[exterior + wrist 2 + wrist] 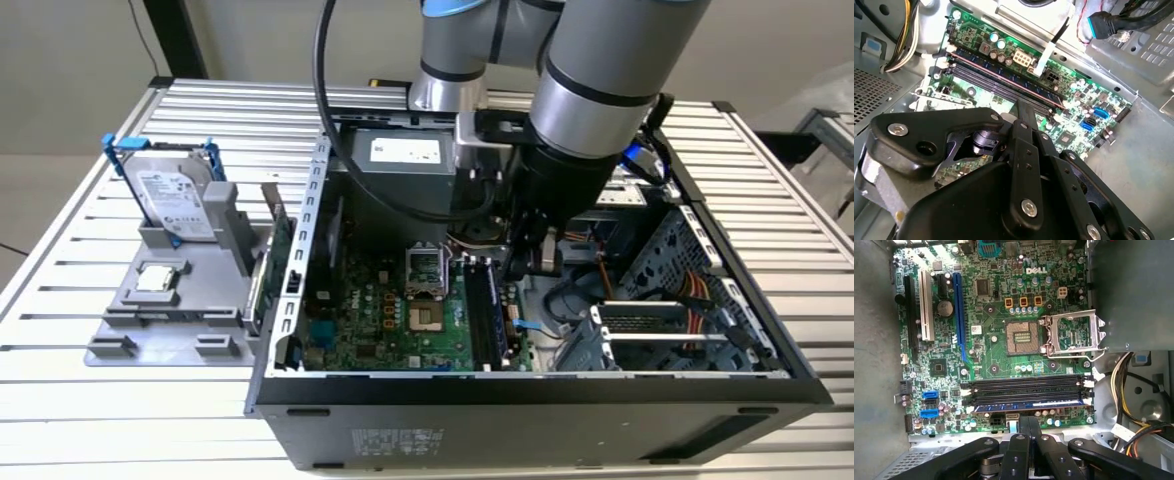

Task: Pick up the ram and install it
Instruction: 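Press down the ram until it locks into place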

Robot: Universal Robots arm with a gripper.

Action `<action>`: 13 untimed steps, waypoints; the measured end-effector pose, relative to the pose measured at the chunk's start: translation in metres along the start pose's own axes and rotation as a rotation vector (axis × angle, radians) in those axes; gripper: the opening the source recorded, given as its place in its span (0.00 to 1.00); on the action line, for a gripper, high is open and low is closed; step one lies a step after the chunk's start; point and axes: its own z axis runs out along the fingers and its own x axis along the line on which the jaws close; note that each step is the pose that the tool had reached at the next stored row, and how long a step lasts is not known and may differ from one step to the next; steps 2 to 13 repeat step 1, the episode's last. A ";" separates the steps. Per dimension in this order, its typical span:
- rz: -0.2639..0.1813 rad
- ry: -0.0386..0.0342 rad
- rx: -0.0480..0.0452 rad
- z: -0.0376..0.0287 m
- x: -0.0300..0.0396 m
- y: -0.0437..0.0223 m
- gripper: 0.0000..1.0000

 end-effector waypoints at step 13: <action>0.000 0.0000 -0.0001 0.0000 0.0000 0.0000 0.00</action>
